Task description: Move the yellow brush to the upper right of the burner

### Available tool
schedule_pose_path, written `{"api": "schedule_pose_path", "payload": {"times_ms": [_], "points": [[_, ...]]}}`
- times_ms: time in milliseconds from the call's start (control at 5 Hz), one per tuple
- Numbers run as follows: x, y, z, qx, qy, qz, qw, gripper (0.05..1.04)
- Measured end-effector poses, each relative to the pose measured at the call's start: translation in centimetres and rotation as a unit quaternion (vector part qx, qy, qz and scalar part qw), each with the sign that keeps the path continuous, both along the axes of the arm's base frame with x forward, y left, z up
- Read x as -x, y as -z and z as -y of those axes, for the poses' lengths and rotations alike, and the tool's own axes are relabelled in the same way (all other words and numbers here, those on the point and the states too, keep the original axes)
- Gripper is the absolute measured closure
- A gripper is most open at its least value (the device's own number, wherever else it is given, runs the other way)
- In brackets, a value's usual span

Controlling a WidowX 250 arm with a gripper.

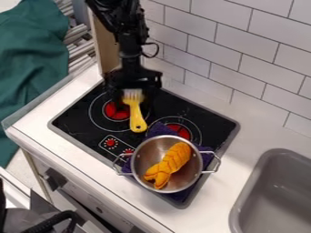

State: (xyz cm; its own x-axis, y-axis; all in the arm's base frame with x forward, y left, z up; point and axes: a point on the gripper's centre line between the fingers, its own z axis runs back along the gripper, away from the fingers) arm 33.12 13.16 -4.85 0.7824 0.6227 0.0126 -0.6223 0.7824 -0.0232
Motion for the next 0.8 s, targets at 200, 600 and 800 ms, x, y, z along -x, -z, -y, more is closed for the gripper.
{"api": "schedule_pose_path", "payload": {"times_ms": [200,600,800], "points": [[-0.16,0.25,-0.31,-0.004,0.01,-0.001,0.9999,0.321],[-0.06,0.25,-0.43,-0.009,0.036,-0.002,0.9993,0.328],[0.27,-0.41,-0.01,-0.02,0.081,0.015,0.9964,0.328]]}}
